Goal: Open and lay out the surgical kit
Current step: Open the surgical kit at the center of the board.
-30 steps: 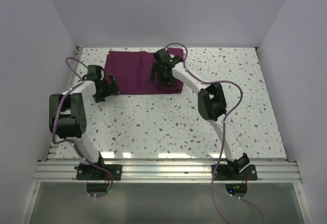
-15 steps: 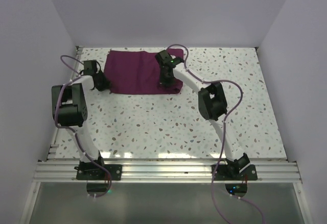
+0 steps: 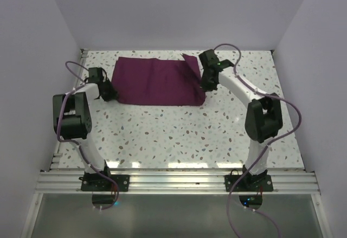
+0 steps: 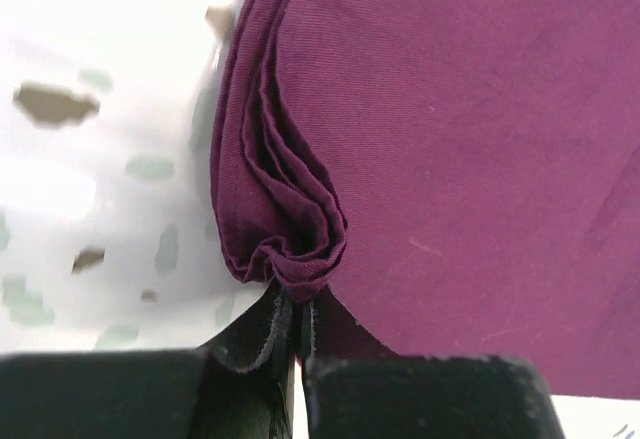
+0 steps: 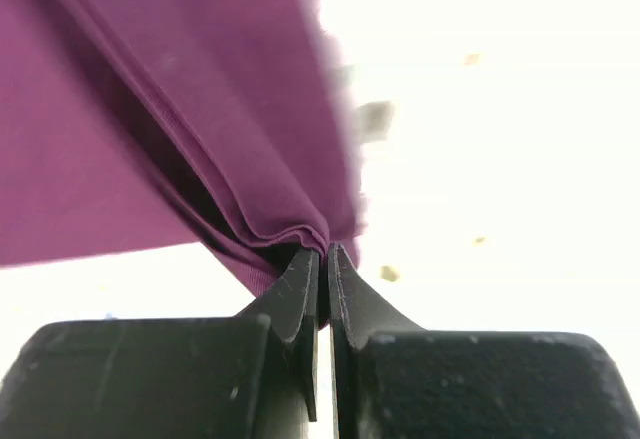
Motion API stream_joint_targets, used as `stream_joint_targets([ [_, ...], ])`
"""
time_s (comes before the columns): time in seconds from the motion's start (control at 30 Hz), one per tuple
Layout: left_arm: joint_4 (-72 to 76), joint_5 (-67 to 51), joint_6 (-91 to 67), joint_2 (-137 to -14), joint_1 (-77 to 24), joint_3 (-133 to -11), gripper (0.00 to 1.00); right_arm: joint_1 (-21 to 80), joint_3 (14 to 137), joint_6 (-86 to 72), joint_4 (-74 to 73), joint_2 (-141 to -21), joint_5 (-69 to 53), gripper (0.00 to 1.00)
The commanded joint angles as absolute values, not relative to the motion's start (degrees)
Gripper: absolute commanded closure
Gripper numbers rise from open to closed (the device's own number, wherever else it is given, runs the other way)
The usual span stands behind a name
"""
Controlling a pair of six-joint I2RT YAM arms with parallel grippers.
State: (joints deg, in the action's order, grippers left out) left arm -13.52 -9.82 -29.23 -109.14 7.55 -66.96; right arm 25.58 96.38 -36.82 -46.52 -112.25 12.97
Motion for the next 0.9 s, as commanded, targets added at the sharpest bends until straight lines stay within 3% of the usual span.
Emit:
stream_joint_targets([
  [0.0,-18.11,-10.02,-27.24,-104.43,8.26,-63.99,1.0,21.36,89.15,-37.97,-47.72,-106.54,17.4,1.0],
  [0.27,-17.84,-11.16,-27.33,-99.67,8.17,-57.05,1.0,18.9,77.97,-43.59,-52.9,-107.04,22.06,1.0],
  [0.4,-17.32,-10.9,-26.54,-98.18,8.17,-54.58,1.0,16.35,76.73,-44.12,-56.42,-109.42,22.58,0.22],
  [0.47,-17.23,-10.99,-26.37,-97.65,8.17,-53.27,1.0,15.21,76.29,-43.6,-56.69,-108.02,24.16,0.12],
  [0.5,-17.05,-11.07,-26.19,-97.47,8.17,-52.91,1.0,14.86,76.38,-43.68,-56.86,-107.15,25.04,0.02],
  [0.63,-16.26,-11.51,-26.02,-97.03,8.17,-51.07,1.0,14.41,78.83,-42.63,-57.4,-102.93,26.98,0.02],
  [0.87,-15.64,-12.56,-25.31,-97.82,8.26,-50.71,1.0,14.5,80.41,-37.88,-41.5,-94.92,17.58,0.02],
])
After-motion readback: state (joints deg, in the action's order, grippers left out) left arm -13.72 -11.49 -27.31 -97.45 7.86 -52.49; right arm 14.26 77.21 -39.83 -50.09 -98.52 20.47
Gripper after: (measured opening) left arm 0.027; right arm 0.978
